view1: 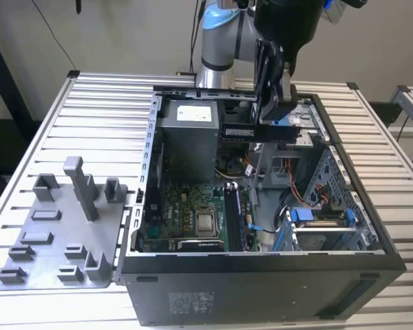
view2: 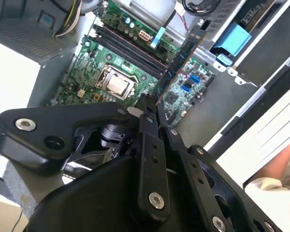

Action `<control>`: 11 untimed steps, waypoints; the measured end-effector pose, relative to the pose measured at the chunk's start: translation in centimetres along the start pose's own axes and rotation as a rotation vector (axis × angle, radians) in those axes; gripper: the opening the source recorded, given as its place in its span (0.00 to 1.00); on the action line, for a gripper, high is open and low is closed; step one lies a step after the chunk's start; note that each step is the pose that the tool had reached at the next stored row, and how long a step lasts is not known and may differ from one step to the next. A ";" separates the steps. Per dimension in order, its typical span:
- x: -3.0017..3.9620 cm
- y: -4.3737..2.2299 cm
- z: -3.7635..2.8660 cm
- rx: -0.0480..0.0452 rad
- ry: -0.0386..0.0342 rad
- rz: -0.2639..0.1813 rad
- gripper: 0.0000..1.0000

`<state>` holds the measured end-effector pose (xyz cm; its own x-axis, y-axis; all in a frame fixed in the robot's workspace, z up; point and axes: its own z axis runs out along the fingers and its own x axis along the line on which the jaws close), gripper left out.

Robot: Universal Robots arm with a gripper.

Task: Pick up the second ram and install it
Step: 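Pick up the second ram and move it above second insertion slot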

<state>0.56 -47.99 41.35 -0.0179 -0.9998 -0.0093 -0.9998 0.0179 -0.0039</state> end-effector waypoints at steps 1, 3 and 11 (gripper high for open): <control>-0.30 0.01 0.00 0.0000 0.0000 0.000 0.14; -0.89 0.02 0.01 0.0000 -0.0001 0.000 0.14; -3.28 0.06 0.04 0.0000 -0.0001 0.000 0.14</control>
<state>0.56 -44.72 41.35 -0.0178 -0.9998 -0.0094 -0.9998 0.0179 -0.0039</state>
